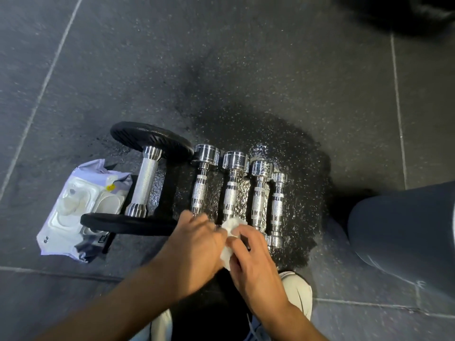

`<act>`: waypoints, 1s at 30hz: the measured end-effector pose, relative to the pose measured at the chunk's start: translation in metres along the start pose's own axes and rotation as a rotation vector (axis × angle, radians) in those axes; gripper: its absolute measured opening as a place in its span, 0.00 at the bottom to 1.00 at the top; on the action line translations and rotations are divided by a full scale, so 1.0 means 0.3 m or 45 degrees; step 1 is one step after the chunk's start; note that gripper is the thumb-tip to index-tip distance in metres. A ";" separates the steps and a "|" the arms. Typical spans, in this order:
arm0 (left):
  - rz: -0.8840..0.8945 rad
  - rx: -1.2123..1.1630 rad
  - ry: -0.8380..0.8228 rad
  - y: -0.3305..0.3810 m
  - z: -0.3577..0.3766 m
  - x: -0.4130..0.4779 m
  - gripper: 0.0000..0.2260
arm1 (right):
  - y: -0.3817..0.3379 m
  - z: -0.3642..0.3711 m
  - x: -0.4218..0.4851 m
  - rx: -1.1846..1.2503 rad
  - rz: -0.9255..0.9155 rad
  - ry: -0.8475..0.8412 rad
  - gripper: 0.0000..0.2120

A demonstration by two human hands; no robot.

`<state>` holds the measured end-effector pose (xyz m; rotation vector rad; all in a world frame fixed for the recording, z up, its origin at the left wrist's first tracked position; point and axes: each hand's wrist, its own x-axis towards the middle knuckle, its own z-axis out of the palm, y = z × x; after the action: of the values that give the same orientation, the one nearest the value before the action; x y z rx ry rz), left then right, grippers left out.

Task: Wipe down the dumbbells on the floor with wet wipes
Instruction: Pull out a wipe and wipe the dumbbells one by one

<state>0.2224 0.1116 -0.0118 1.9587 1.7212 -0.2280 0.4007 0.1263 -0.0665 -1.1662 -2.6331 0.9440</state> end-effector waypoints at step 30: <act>-0.230 -0.136 -0.042 0.026 0.037 0.051 0.16 | -0.017 -0.017 0.126 -0.305 0.095 -0.214 0.23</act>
<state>0.2350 0.1190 -0.0260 1.7167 1.8510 -0.2260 0.3728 0.1527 -0.0649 -1.2967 -2.9218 0.7863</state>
